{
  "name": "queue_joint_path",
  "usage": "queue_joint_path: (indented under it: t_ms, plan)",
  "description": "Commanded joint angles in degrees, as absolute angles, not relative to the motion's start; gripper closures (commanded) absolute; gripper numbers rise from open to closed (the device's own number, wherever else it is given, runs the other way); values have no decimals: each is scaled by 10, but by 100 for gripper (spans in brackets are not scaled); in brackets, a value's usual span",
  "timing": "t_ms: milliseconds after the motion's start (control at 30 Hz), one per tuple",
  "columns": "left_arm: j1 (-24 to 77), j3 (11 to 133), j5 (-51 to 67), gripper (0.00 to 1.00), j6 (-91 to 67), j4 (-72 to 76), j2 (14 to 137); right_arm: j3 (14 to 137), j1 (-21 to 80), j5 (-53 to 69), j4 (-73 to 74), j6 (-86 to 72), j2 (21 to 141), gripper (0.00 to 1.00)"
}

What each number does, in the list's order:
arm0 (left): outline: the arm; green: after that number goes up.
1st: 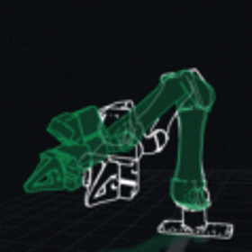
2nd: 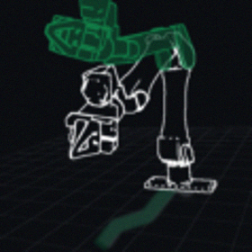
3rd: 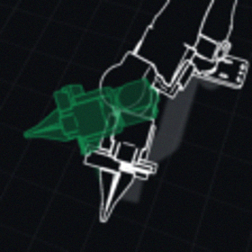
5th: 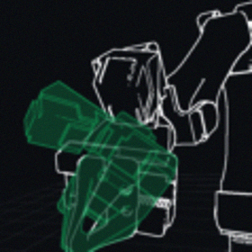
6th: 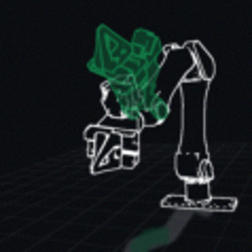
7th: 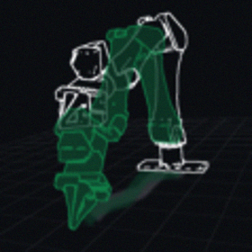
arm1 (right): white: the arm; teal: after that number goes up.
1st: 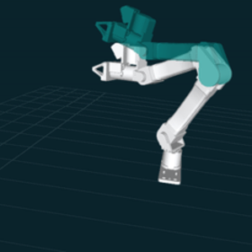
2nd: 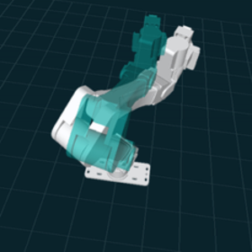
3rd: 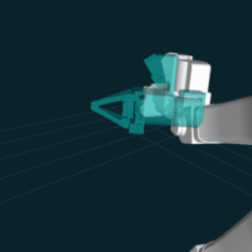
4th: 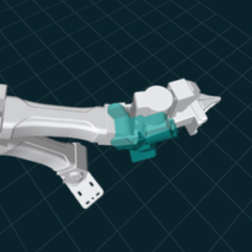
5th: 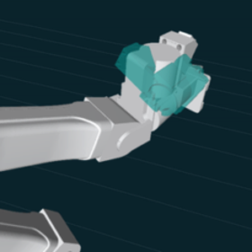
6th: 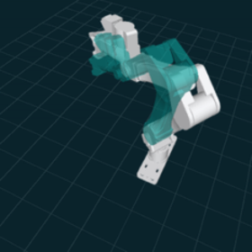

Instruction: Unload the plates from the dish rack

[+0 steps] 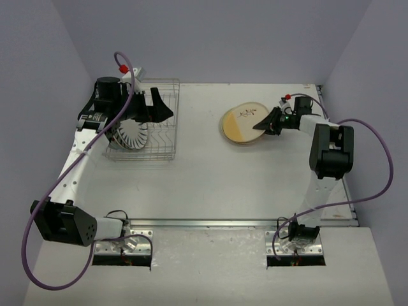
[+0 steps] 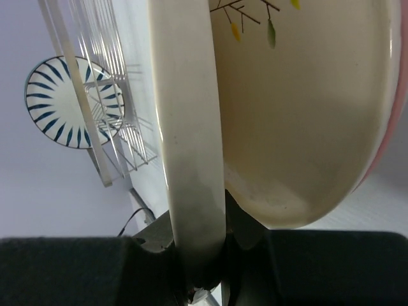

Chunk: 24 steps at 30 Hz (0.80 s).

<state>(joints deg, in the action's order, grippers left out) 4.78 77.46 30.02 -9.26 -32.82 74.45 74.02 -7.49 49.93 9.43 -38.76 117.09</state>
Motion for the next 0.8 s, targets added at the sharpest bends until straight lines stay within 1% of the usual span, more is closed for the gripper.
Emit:
queue_joint_path:
  t_ms: [0,33,100,133,300,367,467,567,667,767]
  plan:
    - [42,770,301,0,-87,-310,724,803,-76,513,119,-357,1177,79]
    - [42,769,301,0,-87,-309,724,819,-76,498,149,-343,1184,67]
    - [42,769,299,0,-88,-309,724,825,-76,466,174,-320,1180,53]
    - [42,768,297,0,-89,-309,724,828,-76,449,187,-309,1175,49]
    - [42,763,301,0,-96,-307,725,838,-73,353,227,-264,1137,37]
    - [42,760,303,0,-100,-306,727,845,-70,312,240,-241,1120,29]
    - [42,758,302,0,-103,-306,729,875,-58,261,283,-209,1119,26]
    - [42,758,303,0,-104,-305,728,893,-41,183,309,-170,1121,24]
    - [42,761,297,0,-103,-307,729,895,-26,124,314,-143,1119,22]
    - [42,769,269,0,-97,-312,729,896,-17,110,314,-138,1122,22]
